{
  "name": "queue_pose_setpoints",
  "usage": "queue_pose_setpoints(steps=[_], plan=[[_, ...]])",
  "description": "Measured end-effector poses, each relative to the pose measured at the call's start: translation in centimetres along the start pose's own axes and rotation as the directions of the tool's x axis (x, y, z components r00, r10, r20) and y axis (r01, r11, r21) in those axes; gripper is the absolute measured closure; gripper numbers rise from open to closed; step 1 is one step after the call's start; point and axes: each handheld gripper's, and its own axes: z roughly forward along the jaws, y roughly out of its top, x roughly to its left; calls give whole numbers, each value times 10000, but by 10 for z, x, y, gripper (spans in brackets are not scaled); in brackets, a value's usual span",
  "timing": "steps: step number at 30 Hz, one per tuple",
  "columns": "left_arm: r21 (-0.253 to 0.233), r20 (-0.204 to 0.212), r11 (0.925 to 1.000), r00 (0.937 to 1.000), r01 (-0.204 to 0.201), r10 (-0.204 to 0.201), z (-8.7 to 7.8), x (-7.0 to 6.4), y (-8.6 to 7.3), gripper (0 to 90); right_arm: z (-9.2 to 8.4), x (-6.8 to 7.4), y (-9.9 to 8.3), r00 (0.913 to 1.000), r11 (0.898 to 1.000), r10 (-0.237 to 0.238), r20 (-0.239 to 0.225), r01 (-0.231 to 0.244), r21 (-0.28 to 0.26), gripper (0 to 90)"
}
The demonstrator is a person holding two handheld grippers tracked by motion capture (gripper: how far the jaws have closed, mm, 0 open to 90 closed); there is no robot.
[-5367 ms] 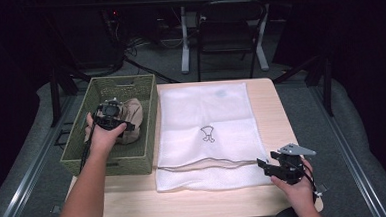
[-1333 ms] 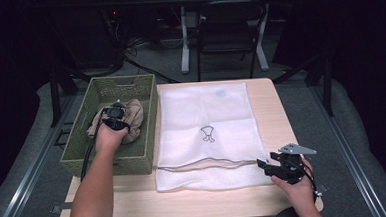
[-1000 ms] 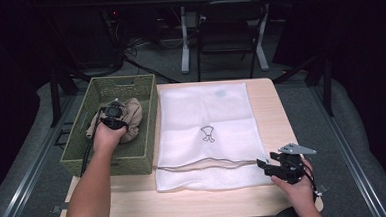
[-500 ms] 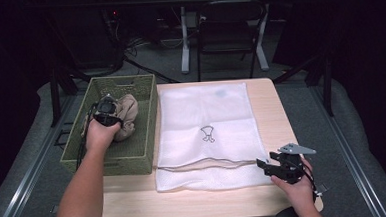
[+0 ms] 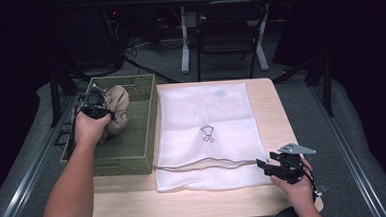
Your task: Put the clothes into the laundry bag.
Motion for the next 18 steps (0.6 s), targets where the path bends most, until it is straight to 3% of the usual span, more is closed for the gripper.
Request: queue_pose_setpoints(steps=[18], plan=[[-229,-132,9997,9999,-5,2,-24,0,11,715,0,-1,0,10000,10000,71,-1,-71,-16,371]])
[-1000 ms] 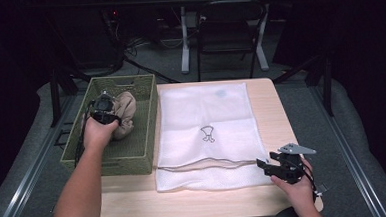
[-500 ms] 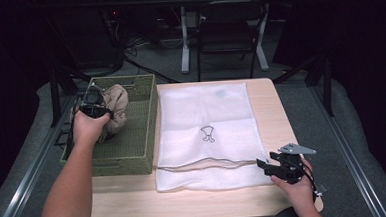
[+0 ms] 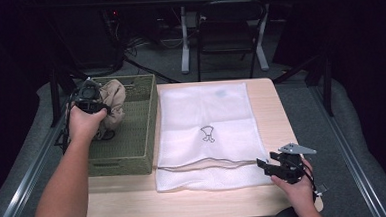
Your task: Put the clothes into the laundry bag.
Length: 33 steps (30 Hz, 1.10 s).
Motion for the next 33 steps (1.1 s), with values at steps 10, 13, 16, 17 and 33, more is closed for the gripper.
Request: queue_pose_setpoints(steps=[10,13,16,17,33], plan=[[-154,-36,9998,10000,-92,92,-18,-4,8,715,0,0,0,10000,10000,3,12,-3,-11,371],[-262,-115,9996,9999,-96,93,-27,-6,12,715,0,0,0,10000,10000,0,16,0,-20,371],[-196,-60,9997,9999,-140,139,-33,-7,14,715,0,0,0,10000,10000,1,12,-1,-14,371],[-201,-66,9997,9999,-137,136,-35,-8,15,715,0,0,0,10000,10000,3,12,-3,-15,371],[-120,12,9994,9994,-335,335,-48,-20,25,714,0,0,0,10000,10000,-9,35,9,-20,371]])
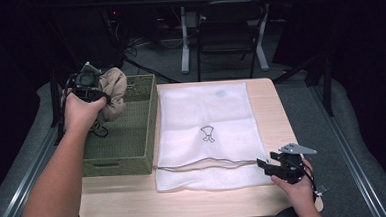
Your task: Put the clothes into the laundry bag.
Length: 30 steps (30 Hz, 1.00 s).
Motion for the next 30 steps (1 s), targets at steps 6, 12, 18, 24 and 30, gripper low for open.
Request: queue_pose_setpoints(steps=[6,12,18,24,30], plan=[[240,159,9996,9997,-167,164,-4,-5,4,714,0,0,0,10000,10000,21,22,-21,16,371],[557,183,9972,9986,-508,499,-11,-14,10,714,0,0,0,10000,10000,-1,-28,1,3,371],[1097,342,9904,9962,-838,805,-14,-22,16,713,0,0,0,10000,10000,23,-11,-23,18,371],[1697,450,9784,9926,-1185,1124,-13,-27,19,713,0,0,0,10000,10000,31,-17,-31,18,371],[2267,542,9627,9888,-1478,1391,-15,-30,22,713,0,0,0,10000,10000,-3,-15,3,20,371]])
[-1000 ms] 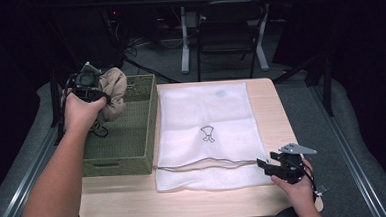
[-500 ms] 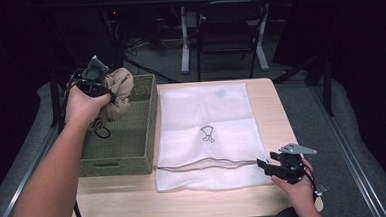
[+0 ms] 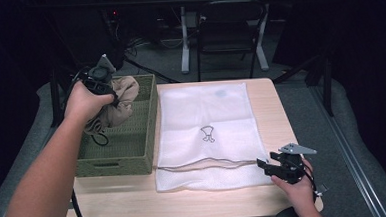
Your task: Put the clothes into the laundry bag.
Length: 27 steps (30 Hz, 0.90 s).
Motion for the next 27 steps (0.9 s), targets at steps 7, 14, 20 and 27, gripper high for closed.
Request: queue_pose_setpoints(steps=[7,14,20,27], plan=[[617,30,9978,9997,-247,245,-5,0,3,714,0,0,0,10000,10000,25,-15,-25,-1,371],[921,62,9952,9994,-344,340,-8,-4,5,713,0,1,0,10000,10000,14,-29,-14,21,371],[1007,66,9940,9991,-428,423,-11,-6,8,713,0,1,0,10000,10000,-39,-44,39,24,371],[1213,86,9913,9987,-510,503,-13,-7,9,713,0,1,0,10000,10000,-47,-41,47,39,371]])
